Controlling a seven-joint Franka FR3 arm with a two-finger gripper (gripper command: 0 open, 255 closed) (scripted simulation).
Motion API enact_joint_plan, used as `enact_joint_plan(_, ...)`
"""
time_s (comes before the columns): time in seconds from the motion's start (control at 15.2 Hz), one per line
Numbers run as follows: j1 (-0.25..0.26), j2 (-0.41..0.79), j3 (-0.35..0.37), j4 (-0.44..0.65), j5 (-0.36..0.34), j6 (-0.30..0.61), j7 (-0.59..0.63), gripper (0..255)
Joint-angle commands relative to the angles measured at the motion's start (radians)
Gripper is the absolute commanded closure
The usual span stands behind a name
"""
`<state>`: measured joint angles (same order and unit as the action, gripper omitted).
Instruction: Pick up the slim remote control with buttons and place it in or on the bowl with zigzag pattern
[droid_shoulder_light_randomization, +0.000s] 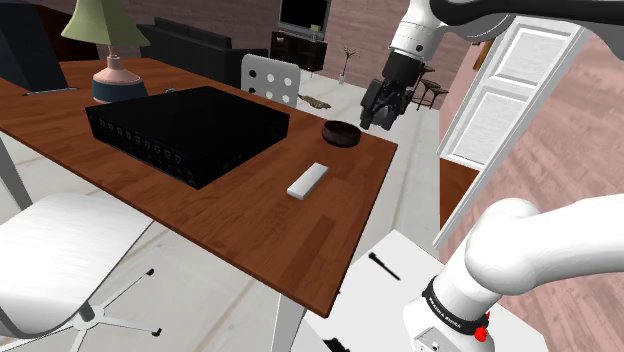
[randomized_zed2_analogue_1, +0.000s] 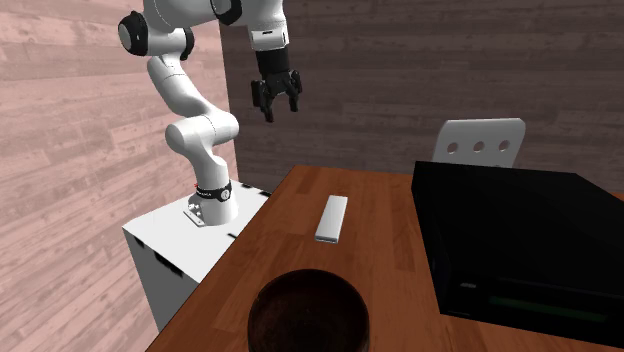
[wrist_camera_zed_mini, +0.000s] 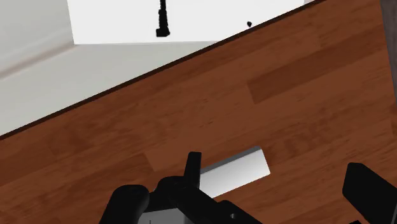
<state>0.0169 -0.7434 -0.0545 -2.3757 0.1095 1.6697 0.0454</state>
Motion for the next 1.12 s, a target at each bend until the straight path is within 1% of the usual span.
enact_joint_plan(0.0,0.000,0.000,0.000,0.000,0.000,0.000,0.000,0)
enact_joint_plan(0.26,-0.038,0.089,0.077,-0.043,0.026,0.138,0.186,0)
enact_joint_plan(0.59,-0.089,0.237,0.162,-0.059,0.039,0.302,0.419,0)
enact_joint_plan(0.86,-0.133,0.377,0.218,-0.043,0.025,0.421,0.609,0)
enact_joint_plan(1.06,-0.166,0.488,0.251,-0.018,-0.001,0.500,0.757,0)
